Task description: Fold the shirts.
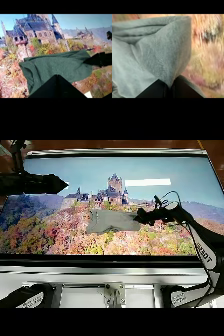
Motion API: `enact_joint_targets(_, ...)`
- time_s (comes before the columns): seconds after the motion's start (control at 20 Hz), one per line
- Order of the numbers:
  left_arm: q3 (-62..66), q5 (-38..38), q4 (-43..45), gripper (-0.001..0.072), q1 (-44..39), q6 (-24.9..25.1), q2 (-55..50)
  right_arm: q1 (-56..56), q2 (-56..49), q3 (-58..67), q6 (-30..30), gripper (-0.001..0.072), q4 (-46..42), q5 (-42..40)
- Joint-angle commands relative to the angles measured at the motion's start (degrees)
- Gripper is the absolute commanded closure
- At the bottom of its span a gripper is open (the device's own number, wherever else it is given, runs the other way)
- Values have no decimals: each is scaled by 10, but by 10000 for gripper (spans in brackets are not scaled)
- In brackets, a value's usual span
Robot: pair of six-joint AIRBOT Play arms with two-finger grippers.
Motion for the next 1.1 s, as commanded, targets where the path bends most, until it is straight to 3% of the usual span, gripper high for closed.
enact_joint_targets(0.0,-6,7,0,678,-9,0,0,-65,-3,81,-39,656,11,28)
enact_joint_targets(0.35,-23,6,-2,678,-38,-9,0,-377,10,202,49,656,-1,154)
enact_joint_targets(0.45,-23,7,-2,678,-45,-9,0,-469,30,202,78,656,-88,200)
enact_joint_targets(0.6,-23,8,-2,678,-45,-20,0,-574,61,195,112,655,-322,285)
enact_joint_targets(0.65,-23,11,-2,678,-45,-20,0,-608,72,181,117,656,-357,296)
enact_joint_targets(0.85,-23,25,-2,678,-45,-30,-4,-697,116,72,113,655,-336,276)
enact_joint_targets(1.05,-23,28,-2,678,-48,-35,-14,-703,130,-48,98,656,-336,240)
